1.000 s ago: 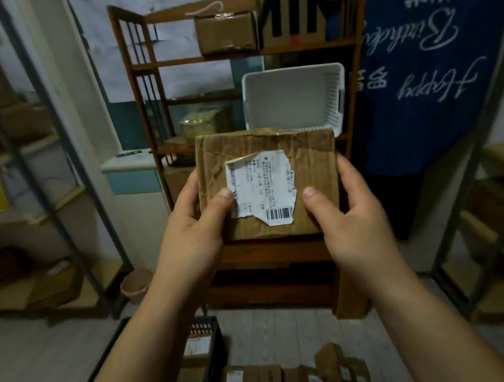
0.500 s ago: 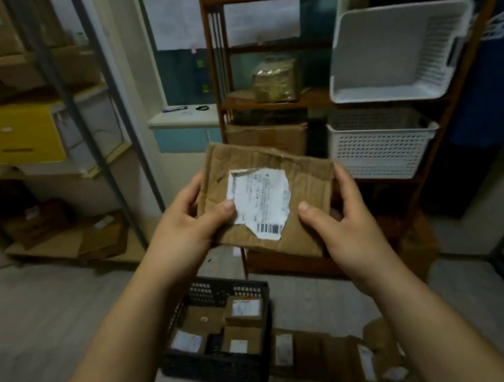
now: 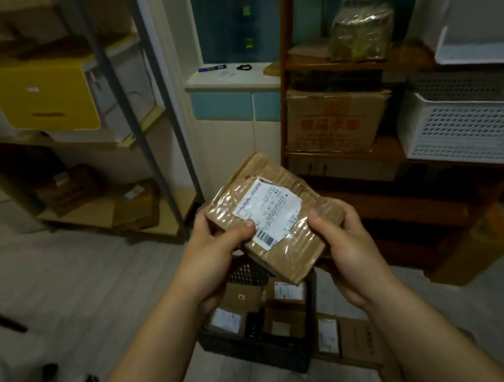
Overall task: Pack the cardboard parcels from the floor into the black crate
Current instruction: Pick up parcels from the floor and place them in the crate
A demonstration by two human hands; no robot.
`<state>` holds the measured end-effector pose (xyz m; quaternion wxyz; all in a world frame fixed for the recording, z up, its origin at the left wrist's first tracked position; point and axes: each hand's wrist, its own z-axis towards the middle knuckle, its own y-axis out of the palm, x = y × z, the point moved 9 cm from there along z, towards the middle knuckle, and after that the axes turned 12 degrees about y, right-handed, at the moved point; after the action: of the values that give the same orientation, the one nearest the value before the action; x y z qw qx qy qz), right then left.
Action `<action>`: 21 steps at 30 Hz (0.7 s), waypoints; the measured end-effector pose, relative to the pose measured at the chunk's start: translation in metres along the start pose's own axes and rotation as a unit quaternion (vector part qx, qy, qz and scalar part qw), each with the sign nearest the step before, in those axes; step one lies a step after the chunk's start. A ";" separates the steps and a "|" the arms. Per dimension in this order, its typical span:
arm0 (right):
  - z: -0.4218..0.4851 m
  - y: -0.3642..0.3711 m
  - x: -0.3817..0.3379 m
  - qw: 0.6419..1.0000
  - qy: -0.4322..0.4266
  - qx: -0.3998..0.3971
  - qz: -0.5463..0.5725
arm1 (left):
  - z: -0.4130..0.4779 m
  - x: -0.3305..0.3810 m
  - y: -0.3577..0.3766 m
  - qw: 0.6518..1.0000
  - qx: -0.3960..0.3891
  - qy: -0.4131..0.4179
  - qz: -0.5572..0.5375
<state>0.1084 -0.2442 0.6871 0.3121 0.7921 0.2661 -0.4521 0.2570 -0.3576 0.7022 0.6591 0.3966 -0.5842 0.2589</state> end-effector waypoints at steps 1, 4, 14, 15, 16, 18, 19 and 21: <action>0.013 0.003 0.000 1.000 0.007 -0.007 -0.004 | 0.011 0.000 -0.006 1.000 0.000 0.001 0.006; 0.053 0.012 -0.006 0.999 0.027 -0.025 -0.006 | 0.044 -0.001 -0.017 1.000 0.000 -0.009 0.001; 0.181 0.072 -0.023 0.989 0.019 -0.078 -0.124 | 0.165 0.000 -0.064 0.996 0.054 -0.023 0.068; 0.189 0.075 -0.022 0.988 0.022 -0.079 -0.130 | 0.174 -0.004 -0.067 0.996 0.052 -0.034 0.066; 0.196 0.076 -0.020 0.989 0.022 -0.070 -0.129 | 0.184 -0.008 -0.069 0.996 0.043 -0.046 0.062; 0.210 0.070 -0.016 0.994 0.022 -0.022 -0.106 | 0.201 -0.018 -0.072 0.996 0.022 -0.069 0.048; 0.217 0.065 -0.013 0.996 0.024 0.013 -0.089 | 0.209 -0.024 -0.073 0.996 0.017 -0.075 0.038; 0.228 0.062 -0.005 0.996 0.027 0.067 -0.053 | 0.227 -0.038 -0.074 0.996 0.016 -0.087 0.016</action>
<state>0.0242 -0.4538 0.6164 0.2264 0.8079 0.2854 -0.4632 0.1813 -0.5815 0.6498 0.5954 0.4191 -0.6408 0.2433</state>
